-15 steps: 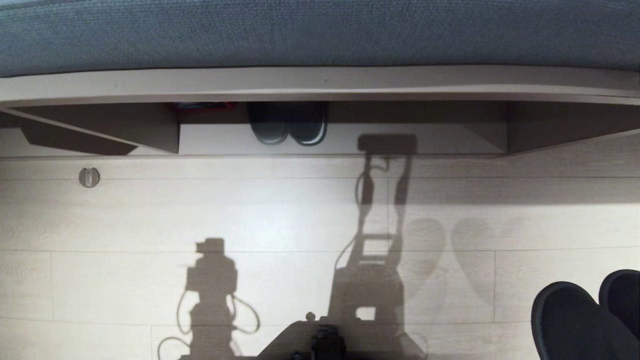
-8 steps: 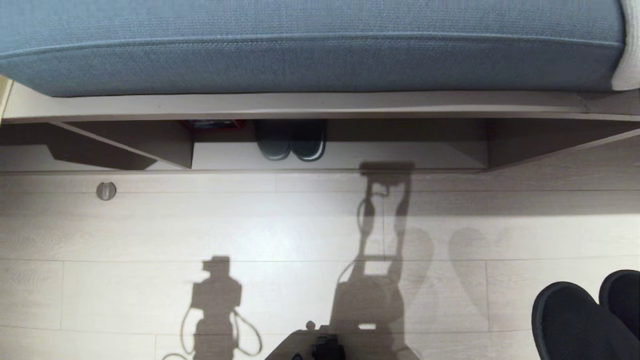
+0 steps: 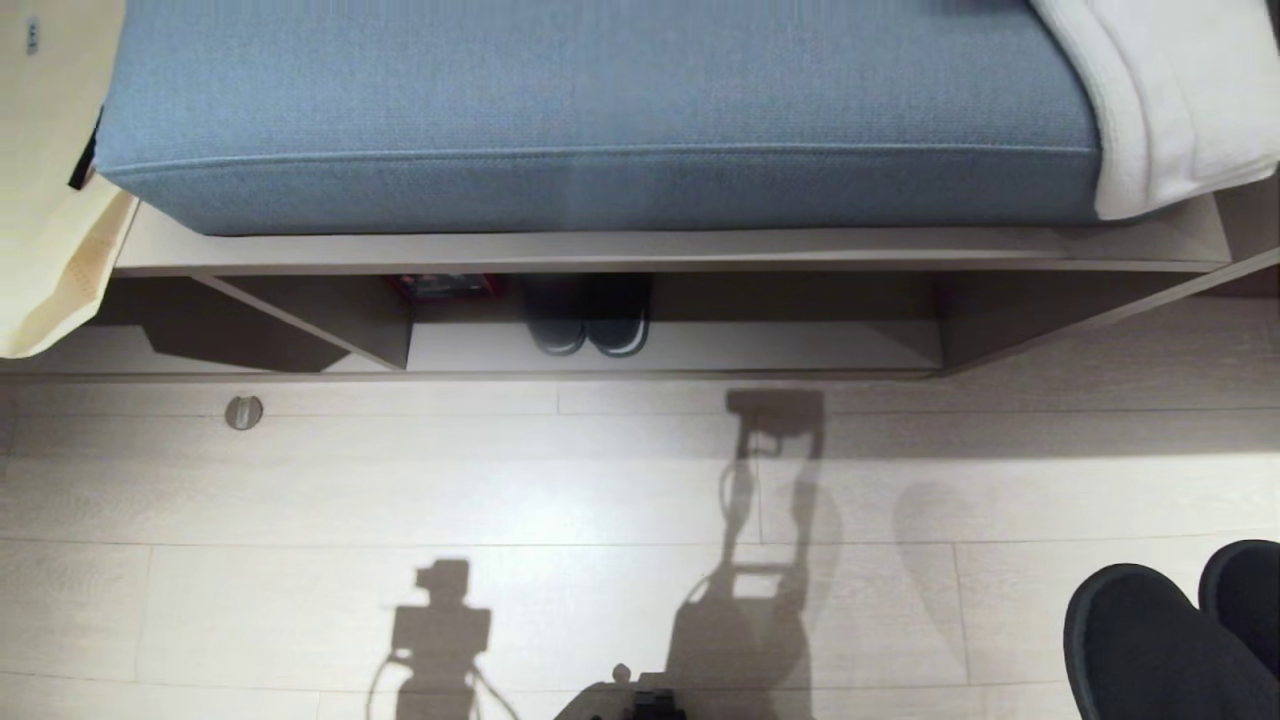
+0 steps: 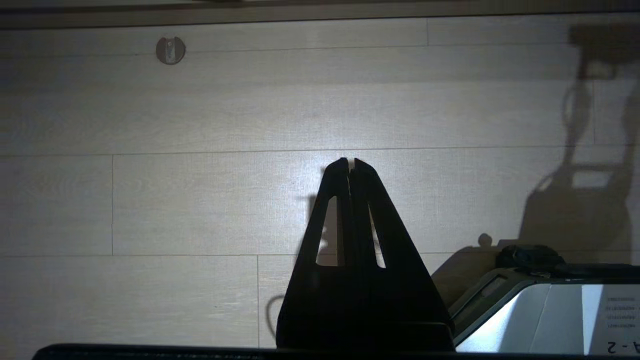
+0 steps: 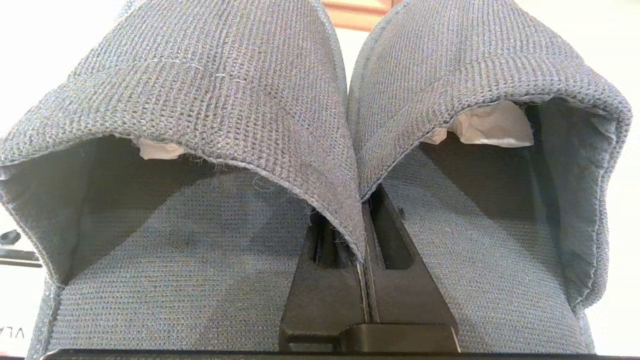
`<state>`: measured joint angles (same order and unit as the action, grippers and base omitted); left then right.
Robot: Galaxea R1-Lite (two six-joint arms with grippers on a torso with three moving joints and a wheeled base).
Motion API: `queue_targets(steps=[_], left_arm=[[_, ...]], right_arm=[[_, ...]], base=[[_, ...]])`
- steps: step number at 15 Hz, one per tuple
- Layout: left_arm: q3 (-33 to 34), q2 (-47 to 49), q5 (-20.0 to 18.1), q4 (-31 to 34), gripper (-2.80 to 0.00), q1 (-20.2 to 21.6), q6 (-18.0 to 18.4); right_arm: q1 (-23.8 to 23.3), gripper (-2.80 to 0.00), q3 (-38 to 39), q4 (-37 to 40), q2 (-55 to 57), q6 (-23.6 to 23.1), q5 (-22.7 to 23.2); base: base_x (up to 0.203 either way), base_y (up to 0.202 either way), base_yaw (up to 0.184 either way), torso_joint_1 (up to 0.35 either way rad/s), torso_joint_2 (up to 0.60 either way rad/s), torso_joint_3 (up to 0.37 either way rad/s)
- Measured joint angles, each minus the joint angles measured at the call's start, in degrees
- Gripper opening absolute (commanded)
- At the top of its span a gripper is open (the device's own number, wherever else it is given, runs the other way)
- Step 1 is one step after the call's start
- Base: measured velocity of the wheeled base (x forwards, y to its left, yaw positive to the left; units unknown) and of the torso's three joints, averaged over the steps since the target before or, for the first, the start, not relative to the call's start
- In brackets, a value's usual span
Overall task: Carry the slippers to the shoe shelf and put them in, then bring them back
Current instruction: Place the slippers on the floor
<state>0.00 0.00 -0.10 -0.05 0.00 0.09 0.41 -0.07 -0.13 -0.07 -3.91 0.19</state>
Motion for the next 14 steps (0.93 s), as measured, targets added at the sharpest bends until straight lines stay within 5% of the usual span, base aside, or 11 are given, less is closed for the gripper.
queue_targets(steps=[14], left_arm=[[0.0,0.0,0.0,0.02,-2.8,0.0,-0.02]], right_arm=[[0.0,-2.8,0.0,-0.02,0.05,0.09,-0.06]], base=[[0.0,0.0,0.0,0.001,0.0,0.202]])
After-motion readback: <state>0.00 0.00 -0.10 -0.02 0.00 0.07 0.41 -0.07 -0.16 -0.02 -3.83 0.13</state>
